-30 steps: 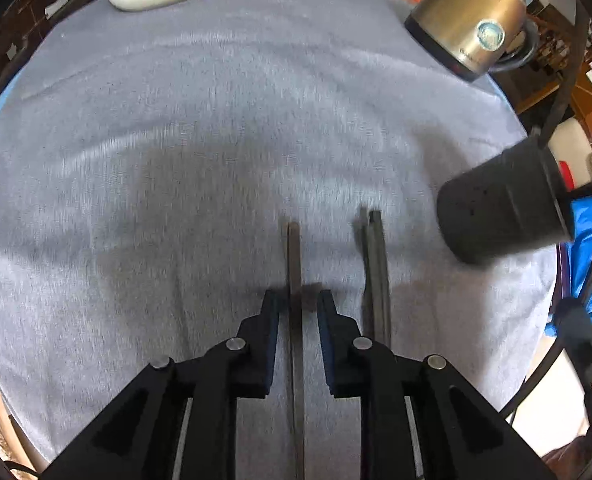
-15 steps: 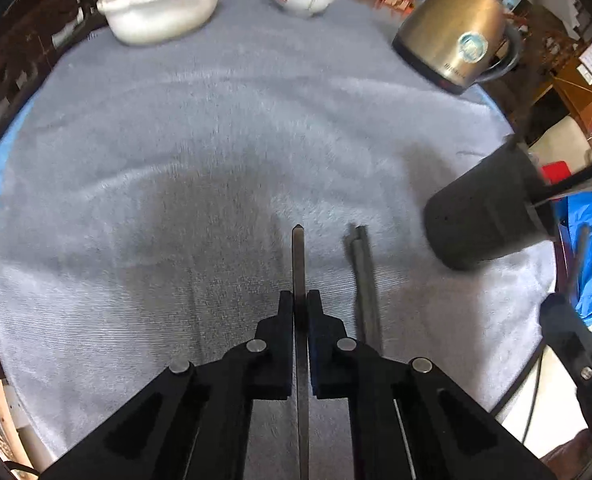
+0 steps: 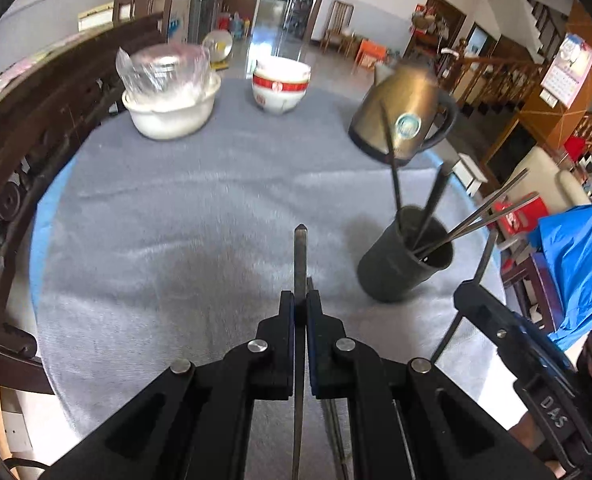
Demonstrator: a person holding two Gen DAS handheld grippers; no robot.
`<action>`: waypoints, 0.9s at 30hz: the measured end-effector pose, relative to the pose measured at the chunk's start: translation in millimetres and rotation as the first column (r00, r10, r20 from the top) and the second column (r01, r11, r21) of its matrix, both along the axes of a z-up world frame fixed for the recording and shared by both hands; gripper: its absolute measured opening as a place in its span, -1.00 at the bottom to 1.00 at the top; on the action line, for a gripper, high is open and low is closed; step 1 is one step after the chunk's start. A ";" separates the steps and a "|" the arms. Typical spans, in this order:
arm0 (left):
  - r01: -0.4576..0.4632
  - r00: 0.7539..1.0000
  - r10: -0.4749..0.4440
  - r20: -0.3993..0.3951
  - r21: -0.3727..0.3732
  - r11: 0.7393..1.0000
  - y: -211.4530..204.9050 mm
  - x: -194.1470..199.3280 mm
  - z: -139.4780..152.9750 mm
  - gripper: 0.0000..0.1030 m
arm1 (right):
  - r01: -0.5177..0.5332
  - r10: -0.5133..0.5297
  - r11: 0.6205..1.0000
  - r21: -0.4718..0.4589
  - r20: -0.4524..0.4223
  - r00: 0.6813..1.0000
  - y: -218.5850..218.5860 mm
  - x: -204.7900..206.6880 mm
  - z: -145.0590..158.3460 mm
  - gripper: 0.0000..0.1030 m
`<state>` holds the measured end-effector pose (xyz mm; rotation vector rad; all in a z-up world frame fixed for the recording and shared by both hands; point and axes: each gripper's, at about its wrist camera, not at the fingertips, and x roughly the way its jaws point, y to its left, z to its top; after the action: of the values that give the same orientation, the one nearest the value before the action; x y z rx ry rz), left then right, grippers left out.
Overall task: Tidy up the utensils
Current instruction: 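Lift the held chopsticks upright and carry them above the grey holder with both tools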
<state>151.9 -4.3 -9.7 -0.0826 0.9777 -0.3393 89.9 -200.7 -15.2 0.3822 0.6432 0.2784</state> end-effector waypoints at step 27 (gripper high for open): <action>0.053 0.976 -0.039 0.212 -0.060 0.997 -14.8 -37.7 83.2 -0.89 | 0.097 -0.094 0.995 -0.005 0.202 0.975 -30.1 -27.7 63.8 -0.87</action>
<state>114.2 -19.1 73.6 -0.0820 0.7588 -0.4141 62.1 -230.8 48.6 0.3646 0.4258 0.2174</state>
